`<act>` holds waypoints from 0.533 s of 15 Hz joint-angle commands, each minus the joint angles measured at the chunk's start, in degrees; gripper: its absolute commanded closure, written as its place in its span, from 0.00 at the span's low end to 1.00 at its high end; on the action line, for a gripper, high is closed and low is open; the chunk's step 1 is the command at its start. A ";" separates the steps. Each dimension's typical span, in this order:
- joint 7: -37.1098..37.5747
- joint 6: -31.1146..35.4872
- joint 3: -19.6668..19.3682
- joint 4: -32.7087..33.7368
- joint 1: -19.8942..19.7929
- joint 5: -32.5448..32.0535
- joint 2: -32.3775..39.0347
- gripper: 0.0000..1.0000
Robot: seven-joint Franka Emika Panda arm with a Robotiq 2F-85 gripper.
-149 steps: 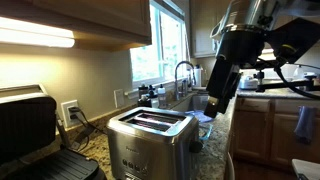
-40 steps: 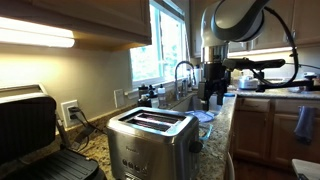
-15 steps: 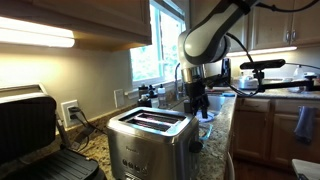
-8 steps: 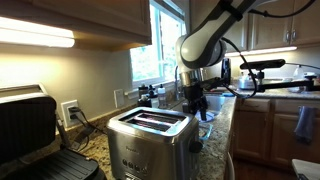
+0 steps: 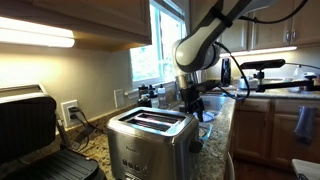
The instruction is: Pick up a slice of bread from the glass bowl and put it in the toaster.
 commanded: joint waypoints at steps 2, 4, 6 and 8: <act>-1.24 -3.68 -0.60 4.31 -0.05 1.06 3.29 0.00; -1.13 -4.33 -0.59 5.68 -0.11 1.01 4.68 0.00; -1.09 -4.77 -0.59 6.87 -0.22 1.08 5.98 0.00; -0.93 -5.18 -0.63 7.83 -0.31 1.01 7.10 0.00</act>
